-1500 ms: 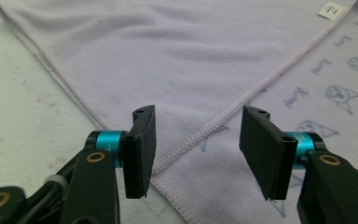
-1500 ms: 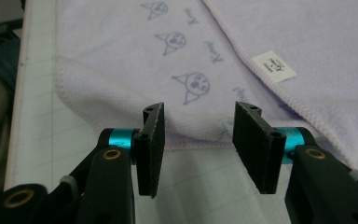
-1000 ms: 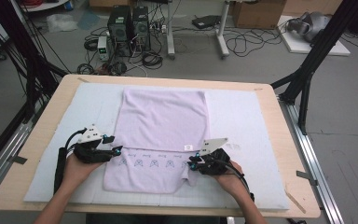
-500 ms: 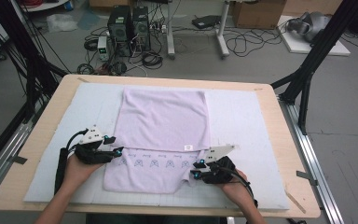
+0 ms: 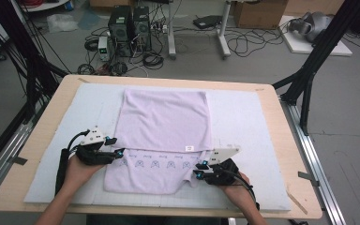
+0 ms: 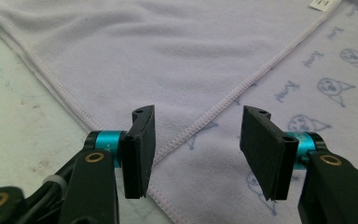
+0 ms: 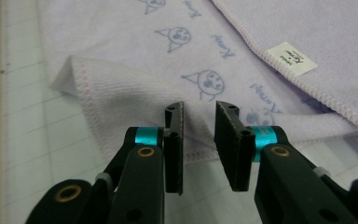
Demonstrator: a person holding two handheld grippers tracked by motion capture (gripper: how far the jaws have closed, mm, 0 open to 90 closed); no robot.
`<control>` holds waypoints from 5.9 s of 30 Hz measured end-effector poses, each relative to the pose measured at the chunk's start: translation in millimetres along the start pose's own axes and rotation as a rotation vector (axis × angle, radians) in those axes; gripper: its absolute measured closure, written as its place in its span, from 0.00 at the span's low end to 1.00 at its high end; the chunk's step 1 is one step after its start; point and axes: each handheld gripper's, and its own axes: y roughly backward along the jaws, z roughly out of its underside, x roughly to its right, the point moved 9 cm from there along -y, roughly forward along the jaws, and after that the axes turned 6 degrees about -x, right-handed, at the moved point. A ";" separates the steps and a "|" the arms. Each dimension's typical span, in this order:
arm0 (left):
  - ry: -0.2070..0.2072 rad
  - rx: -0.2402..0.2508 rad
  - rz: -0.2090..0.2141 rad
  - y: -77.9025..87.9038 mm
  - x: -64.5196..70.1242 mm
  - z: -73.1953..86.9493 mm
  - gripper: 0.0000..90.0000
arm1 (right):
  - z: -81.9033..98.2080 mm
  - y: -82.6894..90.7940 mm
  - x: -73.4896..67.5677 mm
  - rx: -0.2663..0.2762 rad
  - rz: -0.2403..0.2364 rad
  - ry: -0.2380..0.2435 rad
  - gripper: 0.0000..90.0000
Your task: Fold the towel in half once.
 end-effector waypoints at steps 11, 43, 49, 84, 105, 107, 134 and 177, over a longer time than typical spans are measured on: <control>-0.005 0.003 0.002 -0.5 2.1 -1.5 0.51 | 8.9 -3.3 -12.7 -0.030 -0.062 -0.014 0.73; 0.061 -0.015 0.033 -9.2 -20.3 5.2 0.58 | -0.8 28.8 54.5 0.018 0.021 -0.066 0.65; 0.032 -0.081 0.050 -19.1 -26.7 -0.9 0.59 | -13.2 9.2 83.6 0.027 0.028 -0.092 0.60; -0.082 -0.048 0.158 61.9 33.7 27.4 0.77 | -6.0 56.2 15.0 0.078 -0.056 0.020 0.81; -0.141 -0.129 0.189 33.1 36.4 36.0 0.97 | 5.9 7.6 30.6 -0.021 -0.090 0.000 0.96; -0.142 -0.101 0.188 43.3 37.1 29.0 0.97 | 1.6 17.0 30.3 0.015 -0.087 -0.002 0.97; -0.156 -0.109 0.224 36.3 57.8 39.6 0.70 | -0.5 17.7 17.6 0.030 -0.126 -0.034 0.65; -0.175 -0.081 0.271 83.0 79.5 58.3 0.67 | 21.0 35.6 -42.2 0.042 -0.272 0.012 0.60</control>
